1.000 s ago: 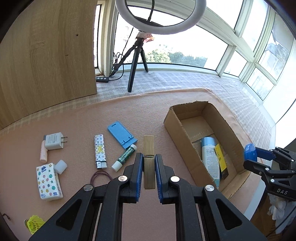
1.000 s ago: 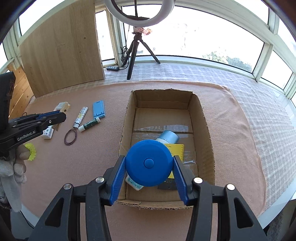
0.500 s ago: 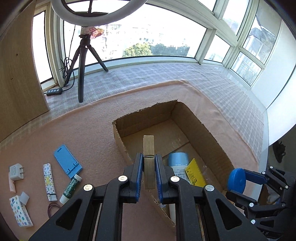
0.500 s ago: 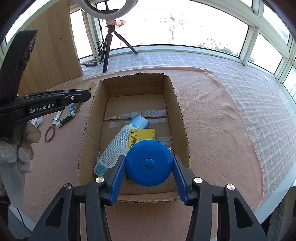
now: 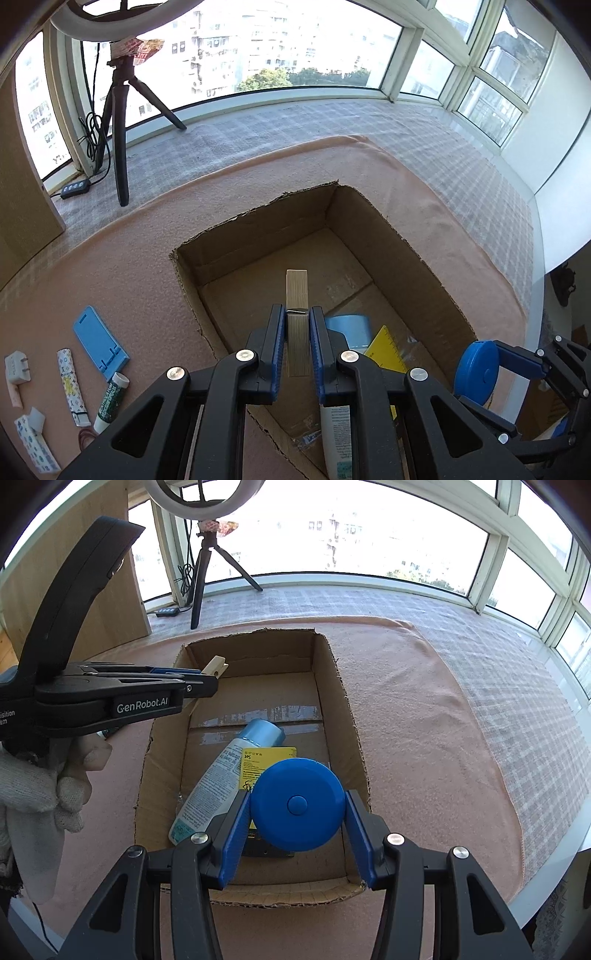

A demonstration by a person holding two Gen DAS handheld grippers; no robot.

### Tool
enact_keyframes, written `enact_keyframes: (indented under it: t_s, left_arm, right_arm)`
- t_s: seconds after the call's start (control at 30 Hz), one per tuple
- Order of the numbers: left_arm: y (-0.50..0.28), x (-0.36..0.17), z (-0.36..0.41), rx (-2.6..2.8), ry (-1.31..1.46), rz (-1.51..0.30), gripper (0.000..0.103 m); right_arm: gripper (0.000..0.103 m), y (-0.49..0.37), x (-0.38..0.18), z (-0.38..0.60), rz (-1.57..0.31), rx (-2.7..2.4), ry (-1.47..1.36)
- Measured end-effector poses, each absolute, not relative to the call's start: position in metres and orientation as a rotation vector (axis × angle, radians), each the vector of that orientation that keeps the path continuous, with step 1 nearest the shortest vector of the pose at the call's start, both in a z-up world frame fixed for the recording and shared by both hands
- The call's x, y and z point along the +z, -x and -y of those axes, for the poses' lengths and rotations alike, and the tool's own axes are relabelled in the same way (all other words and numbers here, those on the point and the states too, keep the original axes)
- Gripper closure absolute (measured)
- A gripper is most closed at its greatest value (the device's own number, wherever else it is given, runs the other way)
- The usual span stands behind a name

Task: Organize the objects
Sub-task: 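Open the right gripper over the box while the left gripper releases the clothespin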

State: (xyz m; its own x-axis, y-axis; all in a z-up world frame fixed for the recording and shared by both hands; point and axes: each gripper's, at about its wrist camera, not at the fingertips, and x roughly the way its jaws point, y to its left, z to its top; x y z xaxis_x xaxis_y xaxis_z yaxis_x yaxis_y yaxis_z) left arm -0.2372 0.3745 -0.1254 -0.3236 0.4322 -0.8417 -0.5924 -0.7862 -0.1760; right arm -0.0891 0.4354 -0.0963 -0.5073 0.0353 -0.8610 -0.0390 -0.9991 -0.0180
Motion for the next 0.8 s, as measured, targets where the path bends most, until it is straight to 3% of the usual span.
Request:
enact_keyframes:
  t_s: [0.07,0.1,0.13,0.2,0.8]
  left_arm:
    - [0.237,-0.125,-0.376,2.141,1.281,-0.235,0.074]
    - [0.237,-0.125,-0.376,2.146,1.281,-0.235,0.055]
    - [0.238,-0.124,-0.376,2.147,1.28,-0.225,0.045]
    - [0.24,-0.123,-0.374,2.153,1.279,-0.214,0.045]
    - [0.228,-0.107,-0.354,2.176,1.256,-0.215,0.045]
  right_arm:
    - [0.053,0.089,-0.095,-0.434,0.004,2.706,1.531]
    - [0.05,0.088,-0.093,-0.433,0.014,2.707,1.524]
    - [0.044,0.087,-0.092,-0.432,0.026,2.714,1.509]
    - [0.034,0.086,-0.089,-0.428,0.055,2.719,1.486]
    - [0.034,0.071,-0.079,-0.426,-0.032,2.72,1.468]
